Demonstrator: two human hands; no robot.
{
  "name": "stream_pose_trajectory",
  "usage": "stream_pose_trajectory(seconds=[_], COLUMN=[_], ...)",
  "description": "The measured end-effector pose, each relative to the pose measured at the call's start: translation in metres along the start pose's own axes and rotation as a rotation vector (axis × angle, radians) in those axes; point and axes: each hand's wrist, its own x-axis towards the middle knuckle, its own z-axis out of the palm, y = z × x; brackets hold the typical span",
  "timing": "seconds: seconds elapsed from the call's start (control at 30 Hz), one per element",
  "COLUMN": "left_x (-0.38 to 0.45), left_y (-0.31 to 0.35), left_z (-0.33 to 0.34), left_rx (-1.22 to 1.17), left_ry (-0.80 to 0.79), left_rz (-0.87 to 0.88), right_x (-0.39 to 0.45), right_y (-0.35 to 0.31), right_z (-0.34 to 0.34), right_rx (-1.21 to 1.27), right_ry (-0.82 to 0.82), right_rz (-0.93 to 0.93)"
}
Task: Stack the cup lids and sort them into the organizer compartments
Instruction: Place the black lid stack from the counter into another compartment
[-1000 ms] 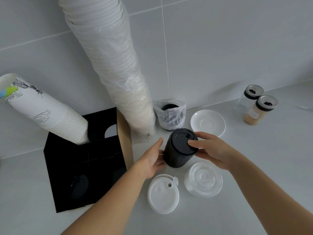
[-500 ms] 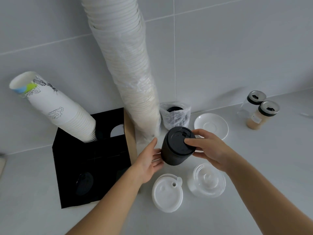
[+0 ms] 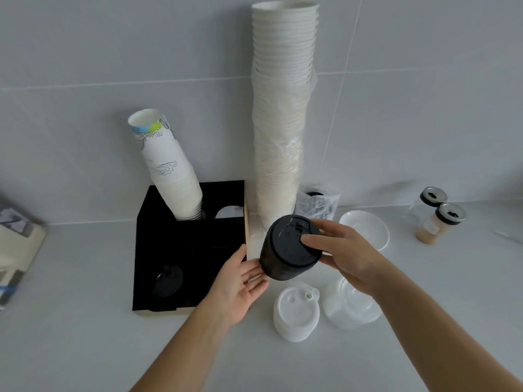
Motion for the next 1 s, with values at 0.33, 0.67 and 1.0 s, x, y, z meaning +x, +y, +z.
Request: stream_pose_trajectory(seconds=[0.33, 0.67, 1.0], left_x=[-0.058, -0.086, -0.086], left_y=[-0.007, 0.005, 0.033], left_z=[-0.064, -0.126, -0.171], left_rx=[-0.201, -0.268, -0.282], left_ry=[0.043, 0.118, 0.172], left_rz=[0.105, 0.186, 0.209], right_x=[-0.012, 0.010, 0.043], right_y=[-0.011, -0.009, -0.003], right_z=[0.076, 0.145, 0.212], right_rx=[-0.147, -0.107, -0.118], right_ry=[-0.079, -0.155, -0.149], right_rz=[0.019, 0.052, 0.073])
